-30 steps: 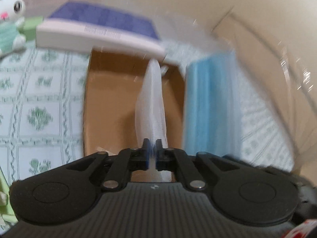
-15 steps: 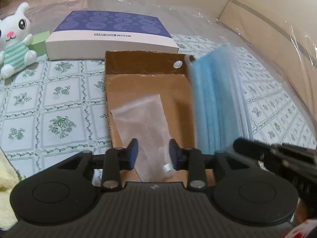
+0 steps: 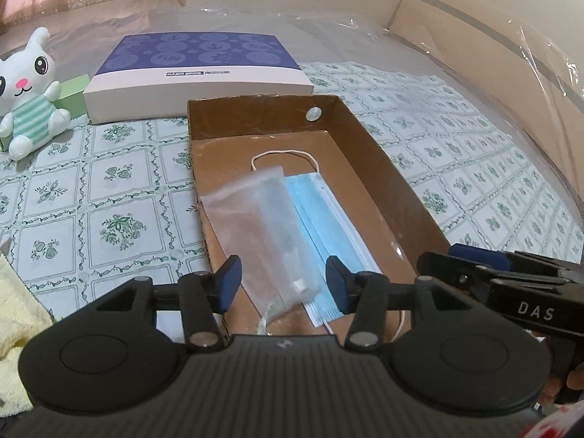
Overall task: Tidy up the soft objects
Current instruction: 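Open both grippers to drop the bag and mask into the box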
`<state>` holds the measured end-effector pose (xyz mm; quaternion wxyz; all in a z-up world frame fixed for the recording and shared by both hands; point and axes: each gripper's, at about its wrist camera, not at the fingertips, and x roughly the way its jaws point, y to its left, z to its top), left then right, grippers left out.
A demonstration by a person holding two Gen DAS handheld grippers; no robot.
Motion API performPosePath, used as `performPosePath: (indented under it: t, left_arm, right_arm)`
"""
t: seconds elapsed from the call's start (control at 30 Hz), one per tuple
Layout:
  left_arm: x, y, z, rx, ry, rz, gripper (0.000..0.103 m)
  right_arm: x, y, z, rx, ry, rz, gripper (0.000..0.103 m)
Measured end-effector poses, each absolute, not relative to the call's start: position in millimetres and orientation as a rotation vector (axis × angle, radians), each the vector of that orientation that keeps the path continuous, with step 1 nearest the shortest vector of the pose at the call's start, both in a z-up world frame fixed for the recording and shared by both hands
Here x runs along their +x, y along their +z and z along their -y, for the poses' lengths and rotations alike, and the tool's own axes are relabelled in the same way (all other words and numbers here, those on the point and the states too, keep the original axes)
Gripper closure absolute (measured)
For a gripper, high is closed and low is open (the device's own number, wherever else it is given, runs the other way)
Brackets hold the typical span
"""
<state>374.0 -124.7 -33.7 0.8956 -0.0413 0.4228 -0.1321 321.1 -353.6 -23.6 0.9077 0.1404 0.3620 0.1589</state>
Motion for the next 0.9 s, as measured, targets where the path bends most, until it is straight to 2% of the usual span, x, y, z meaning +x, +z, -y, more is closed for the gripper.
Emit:
performPosePath:
  t: [0.9]
  left_arm:
    - [285.8,15.5,122.5,-0.054,-0.291,-0.822,0.054]
  right_arm:
    - [249.8,17.3,345.4,0.286,0.295,-0.687,0.047]
